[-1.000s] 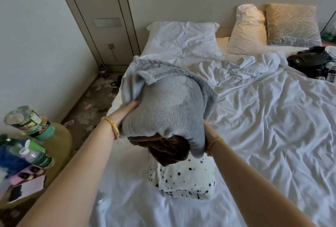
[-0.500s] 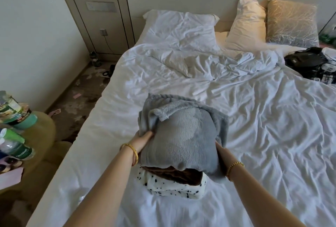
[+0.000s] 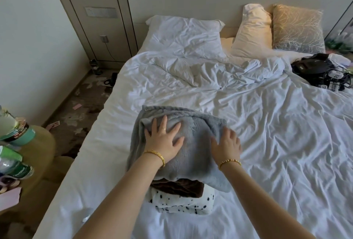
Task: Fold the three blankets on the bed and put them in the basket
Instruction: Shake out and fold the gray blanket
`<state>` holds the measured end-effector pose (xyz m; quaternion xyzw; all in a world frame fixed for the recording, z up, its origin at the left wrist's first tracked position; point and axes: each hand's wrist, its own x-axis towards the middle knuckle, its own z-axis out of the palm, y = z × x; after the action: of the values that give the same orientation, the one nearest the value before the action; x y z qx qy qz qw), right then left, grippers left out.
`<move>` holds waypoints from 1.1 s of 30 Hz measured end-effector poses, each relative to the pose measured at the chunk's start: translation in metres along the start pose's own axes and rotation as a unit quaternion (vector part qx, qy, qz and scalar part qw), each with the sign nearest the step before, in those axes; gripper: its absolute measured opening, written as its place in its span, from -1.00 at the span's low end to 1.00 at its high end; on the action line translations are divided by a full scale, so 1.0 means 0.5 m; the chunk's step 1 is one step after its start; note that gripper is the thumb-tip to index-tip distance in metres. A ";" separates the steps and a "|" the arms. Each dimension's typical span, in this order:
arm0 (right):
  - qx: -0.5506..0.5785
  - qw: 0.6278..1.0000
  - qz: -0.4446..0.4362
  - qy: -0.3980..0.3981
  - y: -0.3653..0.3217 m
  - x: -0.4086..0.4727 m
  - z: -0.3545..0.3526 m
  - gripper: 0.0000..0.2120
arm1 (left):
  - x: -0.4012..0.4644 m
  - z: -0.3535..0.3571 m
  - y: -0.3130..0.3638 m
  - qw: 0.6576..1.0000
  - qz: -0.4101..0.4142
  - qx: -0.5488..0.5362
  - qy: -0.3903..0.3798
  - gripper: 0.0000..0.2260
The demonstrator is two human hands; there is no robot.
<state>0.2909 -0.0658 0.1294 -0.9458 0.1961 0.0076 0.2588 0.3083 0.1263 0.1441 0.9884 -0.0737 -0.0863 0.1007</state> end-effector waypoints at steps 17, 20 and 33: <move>-0.114 0.981 -0.153 -0.034 -0.104 0.011 0.189 -0.62 | 0.067 0.119 -0.048 0.984 -0.091 0.038 0.147 -0.63; -0.131 0.976 -0.153 -0.083 -0.068 0.017 0.237 -0.44 | 0.067 0.195 -0.062 0.983 -0.175 -0.031 0.045 -0.46; -0.103 0.985 -0.139 -0.022 0.019 0.090 0.359 -0.46 | 0.152 0.340 -0.048 0.977 -0.203 -0.065 -0.002 -0.51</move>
<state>0.3445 -0.0014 -0.0360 -0.9851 0.0552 0.0123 0.1627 0.3537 0.1057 -0.0367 0.9739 0.1342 -0.1120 0.1446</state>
